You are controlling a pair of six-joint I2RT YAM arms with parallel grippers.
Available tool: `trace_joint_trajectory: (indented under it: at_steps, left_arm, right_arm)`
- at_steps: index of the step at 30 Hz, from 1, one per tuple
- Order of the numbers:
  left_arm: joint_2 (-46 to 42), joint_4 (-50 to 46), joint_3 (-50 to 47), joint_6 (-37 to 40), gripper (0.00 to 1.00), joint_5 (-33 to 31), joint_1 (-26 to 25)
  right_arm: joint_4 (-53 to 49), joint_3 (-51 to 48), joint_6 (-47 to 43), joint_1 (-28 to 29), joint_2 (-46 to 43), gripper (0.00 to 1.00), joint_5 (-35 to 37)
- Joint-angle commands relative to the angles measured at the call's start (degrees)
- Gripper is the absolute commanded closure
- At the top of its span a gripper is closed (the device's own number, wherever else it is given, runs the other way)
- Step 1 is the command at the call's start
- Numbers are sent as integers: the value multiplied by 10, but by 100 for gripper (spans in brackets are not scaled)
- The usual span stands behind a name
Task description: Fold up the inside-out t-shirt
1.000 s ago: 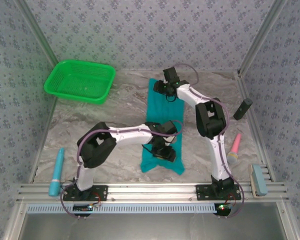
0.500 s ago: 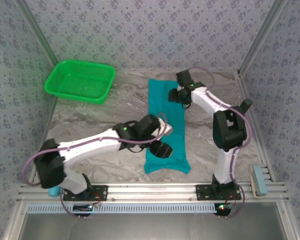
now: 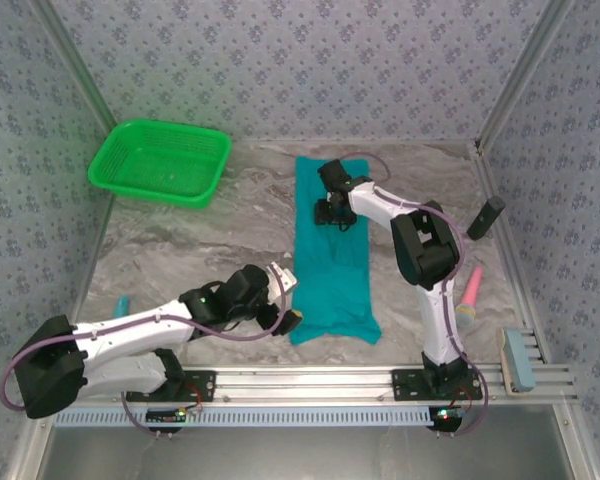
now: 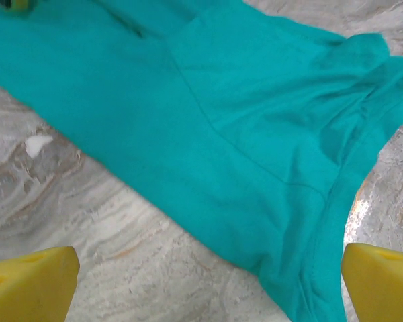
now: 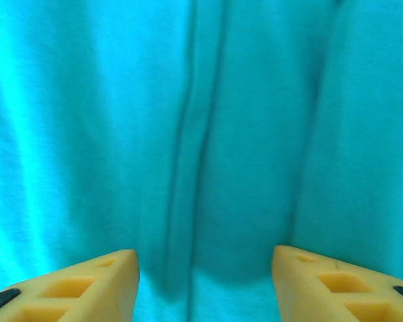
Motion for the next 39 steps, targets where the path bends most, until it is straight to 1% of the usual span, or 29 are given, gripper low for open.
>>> trace_joint_trajectory:
  at_steps: [1,3,5,7,9,11,12,14,15,16,18,19,20,21,22,23,24,26,27,31,34,36,38,39]
  left_arm:
    - [-31,21,-23,71,0,60,-2]
    - [-50,26,-40,126,1,74,-15]
    - [-67,21,-54,190,1,77,-33]
    - [-74,16,-55,236,1,75,-35]
    - [-63,2,-47,283,1,78,-35]
    - [-33,-2,-35,319,0,72,-35]
    - [-16,-2,-31,333,1,71,-35]
    - [25,19,-26,362,1,76,-32]
    - [46,34,-26,374,1,81,-26]
    - [70,42,-21,389,2,89,-20]
    - [116,36,-1,421,5,99,-13]
    - [136,27,10,432,7,115,-7]
    - [152,23,17,438,8,136,-1]
    - [165,26,20,443,8,146,2]
    - [174,29,21,447,8,150,3]
    - [182,32,22,452,9,153,3]
    - [186,35,23,454,10,159,3]
    - [189,38,22,465,11,166,3]
    - [189,37,21,471,11,167,5]
    - [200,39,17,490,14,194,17]
    - [216,32,29,492,17,204,17]
    - [226,27,35,494,20,215,17]
    - [237,23,41,496,22,224,17]
    - [243,18,45,500,25,229,16]
  right_arm:
    - [-23,4,-11,25,-7,44,-30]
    - [-28,-22,-10,28,-50,43,-40]
    - [-8,-64,-23,22,-116,43,-64]
    - [6,-99,-69,16,-183,43,-79]
    - [10,-138,-151,13,-254,43,-84]
    - [27,-196,-243,12,-328,44,-70]
    - [21,-220,-288,8,-358,44,-80]
    - [-7,-258,-402,-14,-408,44,-147]
    - [-28,-267,-460,-19,-426,44,-171]
    - [-50,-296,-513,-15,-440,43,-172]
    - [-124,-328,-647,-15,-462,42,-214]
    - [-155,-350,-715,-14,-475,41,-227]
    - [-167,-377,-757,-9,-490,35,-218]
    - [-184,-407,-818,2,-499,34,-210]
    - [-196,-425,-857,12,-506,33,-202]
    - [-201,-444,-876,21,-513,30,-197]
    - [-203,-465,-912,28,-524,29,-200]
    - [-192,-495,-935,31,-548,29,-204]
    - [-206,-501,-945,28,-553,29,-212]
    - [-231,-526,-985,42,-551,28,-203]
    - [-173,-571,-997,70,-552,28,-170]
    - [-118,-596,-1008,83,-551,27,-135]
    - [-91,-608,-1024,90,-541,27,-98]
    - [-90,-608,-1029,95,-535,28,-88]
